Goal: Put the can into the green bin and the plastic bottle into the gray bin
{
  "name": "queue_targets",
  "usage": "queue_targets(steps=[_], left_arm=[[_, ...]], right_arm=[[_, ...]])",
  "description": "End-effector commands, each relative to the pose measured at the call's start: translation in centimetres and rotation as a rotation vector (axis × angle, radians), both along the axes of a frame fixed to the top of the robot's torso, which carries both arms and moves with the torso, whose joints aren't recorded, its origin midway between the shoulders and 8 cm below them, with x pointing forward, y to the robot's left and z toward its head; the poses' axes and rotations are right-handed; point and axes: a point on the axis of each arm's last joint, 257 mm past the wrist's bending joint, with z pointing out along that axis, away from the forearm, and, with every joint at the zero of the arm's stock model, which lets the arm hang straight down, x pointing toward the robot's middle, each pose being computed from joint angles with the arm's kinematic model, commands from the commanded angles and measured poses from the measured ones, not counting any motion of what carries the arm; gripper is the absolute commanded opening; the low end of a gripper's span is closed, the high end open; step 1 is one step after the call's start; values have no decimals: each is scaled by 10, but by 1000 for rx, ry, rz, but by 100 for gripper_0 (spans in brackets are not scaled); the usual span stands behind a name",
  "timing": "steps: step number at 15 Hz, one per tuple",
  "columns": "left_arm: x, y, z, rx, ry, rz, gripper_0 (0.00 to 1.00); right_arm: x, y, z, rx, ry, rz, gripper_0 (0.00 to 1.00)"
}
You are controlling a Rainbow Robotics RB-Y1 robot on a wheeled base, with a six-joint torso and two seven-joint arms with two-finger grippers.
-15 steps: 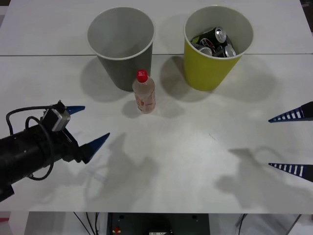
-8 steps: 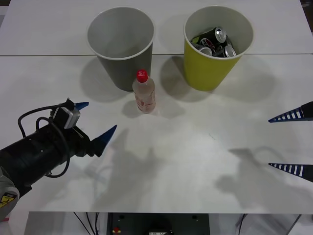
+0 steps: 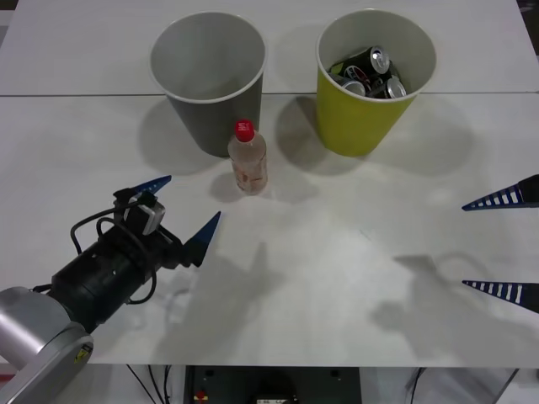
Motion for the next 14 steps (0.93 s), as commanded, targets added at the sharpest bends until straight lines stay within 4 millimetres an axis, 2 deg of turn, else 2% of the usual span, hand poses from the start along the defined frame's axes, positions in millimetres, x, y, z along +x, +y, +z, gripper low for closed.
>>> queue_targets(steps=[1, 8, 14], left_arm=[[5, -8, -6, -45, -39, 15, 100], [10, -38, -7, -197, -45, 60, 100], [28, -43, -15, -237, -120, 126, 100]], right_arm=[[0, 0, 0, 0, 0, 0, 100], [0, 0, 0, 0, 0, 0, 100], [0, 0, 0, 0, 0, 0, 100]])
